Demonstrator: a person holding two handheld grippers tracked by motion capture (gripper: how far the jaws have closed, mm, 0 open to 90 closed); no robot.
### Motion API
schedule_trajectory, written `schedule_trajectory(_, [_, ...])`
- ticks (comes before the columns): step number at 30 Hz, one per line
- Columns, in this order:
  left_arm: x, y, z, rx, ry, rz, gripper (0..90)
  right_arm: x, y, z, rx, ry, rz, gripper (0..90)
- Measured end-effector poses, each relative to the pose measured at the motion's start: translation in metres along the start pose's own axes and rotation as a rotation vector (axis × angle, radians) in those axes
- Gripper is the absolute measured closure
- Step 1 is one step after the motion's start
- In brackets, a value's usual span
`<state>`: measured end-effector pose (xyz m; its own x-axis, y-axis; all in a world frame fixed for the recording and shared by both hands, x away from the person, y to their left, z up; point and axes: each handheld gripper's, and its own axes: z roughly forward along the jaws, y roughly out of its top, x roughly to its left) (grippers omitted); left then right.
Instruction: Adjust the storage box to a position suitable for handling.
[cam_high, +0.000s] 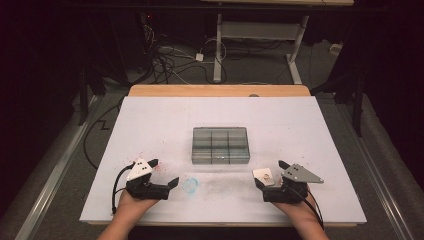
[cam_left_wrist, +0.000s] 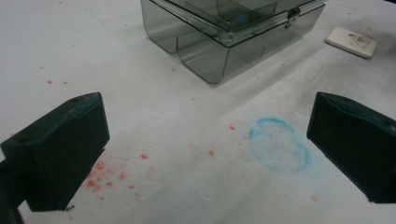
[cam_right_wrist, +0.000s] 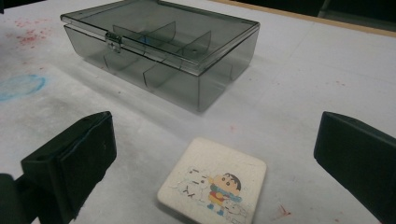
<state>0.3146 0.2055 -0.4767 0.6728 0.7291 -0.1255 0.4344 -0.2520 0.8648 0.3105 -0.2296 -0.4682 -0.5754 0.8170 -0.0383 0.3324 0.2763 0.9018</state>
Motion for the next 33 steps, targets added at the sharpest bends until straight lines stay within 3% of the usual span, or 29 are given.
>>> schedule_trajectory(6, [0.001, 0.0008, 0.0008, -0.021, -0.012, -0.012, 0.0, -0.002, -0.0006, -0.0019, -0.001, -0.002, 0.013, 0.0])
schedule_trajectory(13, [0.001, 0.0008, 0.0019, -0.005, -0.023, -0.014, 0.0, -0.0015, -0.0005, -0.002, -0.001, 0.0, 0.002, 0.0])
schedule_trajectory(17, [0.0006, 0.0004, 0.0016, 0.004, -0.013, 0.012, 0.0, -0.0007, 0.0008, -0.0027, 0.0, -0.001, -0.001, 0.3])
schedule_trajectory(28, [0.0039, 0.0008, 0.0031, 0.004, 0.016, 0.009, 0.0, -0.0002, 0.0029, -0.0024, 0.06, 0.043, 0.006, 32.7])
schedule_trajectory(29, [0.0045, 0.0008, 0.0032, 0.0, 0.015, 0.008, 0.0, -0.0007, 0.0031, -0.0022, 0.068, 0.05, 0.024, 41.6])
schedule_trajectory(30, [0.005, 0.0008, 0.0035, -0.003, 0.012, 0.008, 0.0, -0.0007, 0.0031, -0.0022, 0.068, 0.05, 0.024, 41.6])
schedule_trajectory(32, [0.0062, 0.0007, 0.0041, -0.004, -0.005, 0.007, 0.0, -0.001, 0.003, -0.0019, 0.077, 0.06, 0.033, 52.1])
schedule_trajectory(33, [0.0067, 0.0007, 0.0044, -0.003, -0.008, 0.006, 0.0, -0.0012, 0.003, -0.0011, 0.09, 0.082, 0.041, 64.3])
